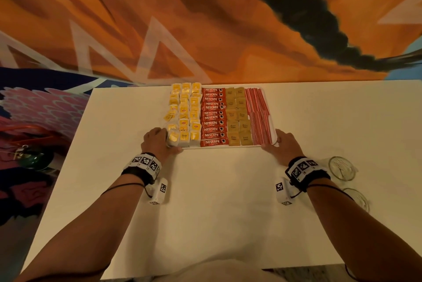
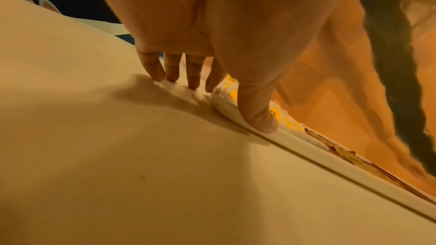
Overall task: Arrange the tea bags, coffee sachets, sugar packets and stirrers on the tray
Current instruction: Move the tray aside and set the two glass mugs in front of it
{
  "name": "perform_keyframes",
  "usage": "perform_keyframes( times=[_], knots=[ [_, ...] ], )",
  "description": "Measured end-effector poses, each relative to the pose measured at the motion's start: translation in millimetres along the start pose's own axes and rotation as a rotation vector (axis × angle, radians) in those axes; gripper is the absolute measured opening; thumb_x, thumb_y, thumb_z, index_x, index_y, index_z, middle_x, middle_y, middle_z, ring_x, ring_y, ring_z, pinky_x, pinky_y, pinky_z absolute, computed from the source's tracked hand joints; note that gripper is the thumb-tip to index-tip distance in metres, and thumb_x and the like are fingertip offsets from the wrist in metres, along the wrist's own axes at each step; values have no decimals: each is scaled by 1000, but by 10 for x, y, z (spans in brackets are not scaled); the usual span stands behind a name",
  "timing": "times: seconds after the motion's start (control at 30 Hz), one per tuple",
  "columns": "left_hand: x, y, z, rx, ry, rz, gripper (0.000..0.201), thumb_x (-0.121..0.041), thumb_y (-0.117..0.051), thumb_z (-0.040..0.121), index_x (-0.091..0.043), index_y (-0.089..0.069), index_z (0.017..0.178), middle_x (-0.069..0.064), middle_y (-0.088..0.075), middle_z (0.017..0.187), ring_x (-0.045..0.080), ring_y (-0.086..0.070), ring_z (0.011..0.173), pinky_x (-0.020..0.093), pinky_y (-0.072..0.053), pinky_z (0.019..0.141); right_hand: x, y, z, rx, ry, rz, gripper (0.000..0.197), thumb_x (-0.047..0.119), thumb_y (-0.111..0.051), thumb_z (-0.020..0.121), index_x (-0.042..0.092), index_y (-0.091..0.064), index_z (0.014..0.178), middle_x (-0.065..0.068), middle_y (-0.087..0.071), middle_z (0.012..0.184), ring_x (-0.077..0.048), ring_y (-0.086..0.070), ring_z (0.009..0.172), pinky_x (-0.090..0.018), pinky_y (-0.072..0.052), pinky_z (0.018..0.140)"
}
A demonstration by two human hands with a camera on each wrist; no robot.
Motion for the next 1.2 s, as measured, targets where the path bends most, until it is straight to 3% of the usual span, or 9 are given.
perform_keyframes(
  times=[0.17, 0.27, 0.5, 0.63, 0.8, 0.9, 1.03, 1.13, 1.2],
  knots=[
    [14, 0, 30, 15, 26, 17, 61, -58, -75, 71, -23, -52, 115, 6, -44, 141, 37, -37, 130, 50, -42, 99, 106, 60, -50, -30, 28, -16, 45, 52, -69, 83, 30, -60, 121, -4, -56, 100, -23, -54, 96, -43, -49, 91],
    [18, 1, 53, 20, 40, -15, 57, -54, -73, 74, -25, -52, 118, 4, -44, 141, 35, -37, 129, 50, -43, 97, 116, 70, -21, -52, 54, -18, 46, 43, -68, 89, 27, -57, 130, -6, -53, 103, -19, -50, 92, -35, -43, 85],
    [10, 43, 92, -6, 59, -36, 50, -49, -72, 77, -26, -55, 117, 7, -49, 133, 35, -42, 123, 48, -44, 93, 54, 58, 55, -92, 24, -23, 54, 47, -64, 92, 22, -53, 139, -10, -56, 109, -16, -46, 89, -30, -37, 82],
    [-10, 60, 93, -13, 61, -32, 47, -48, -73, 76, -24, -56, 113, 8, -50, 128, 35, -43, 120, 47, -44, 90, 34, 58, 87, -101, 17, -12, 56, 50, -65, 90, 19, -56, 136, -2, -47, 99, -14, -45, 84, -23, -34, 66],
    [-17, 70, 87, -13, 48, -26, 48, -50, -73, 76, -23, -55, 112, 8, -51, 128, 36, -44, 119, 46, -45, 89, 100, 91, 14, -103, -10, 7, 61, 41, -67, 93, 18, -48, 146, -6, -53, 106, -23, -53, 100, -34, -40, 90],
    [-30, 84, 65, -20, 41, -52, 52, -50, -74, 75, -20, -51, 111, 9, -53, 124, 36, -47, 118, 46, -45, 89, 125, 90, -44, -80, -49, 33, 77, 46, -68, 91, 16, -36, 153, -11, -60, 126, -29, -54, 123, -41, -41, 107],
    [-98, 137, 2, -65, -8, -138, 58, -49, -73, 72, -18, -47, 114, 10, -54, 122, 36, -50, 116, 48, -48, 89, 180, 180, -207, -88, -81, 53, 89, 49, -69, 89, 11, -25, 156, -16, -50, 142, -30, -54, 126, -39, -41, 106],
    [-229, 233, -108, -140, -35, -183, 72, -42, -74, 80, -14, -43, 138, 13, -45, 142, 36, -40, 131, 50, -42, 102, 354, 380, -355, -131, 26, -2, 78, 47, -68, 90, 13, -34, 152, -11, -56, 130, -26, -59, 113, -39, -46, 99],
    [-382, 300, -194, -176, -82, -230, 72, -38, -75, 83, -13, -43, 143, 15, -41, 148, 35, -37, 136, 49, -36, 109, 500, 512, -476, -110, 120, -26, 64, 45, -68, 91, 15, -47, 144, -3, -59, 114, -22, -60, 103, -36, -48, 94]
  ],
)
Point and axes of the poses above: each hand's wrist, its own z-axis towards the middle knuckle, its own y-axis out of the back of the hand, x = y × z, the point moved 9 cm from there along z, towards the middle knuckle
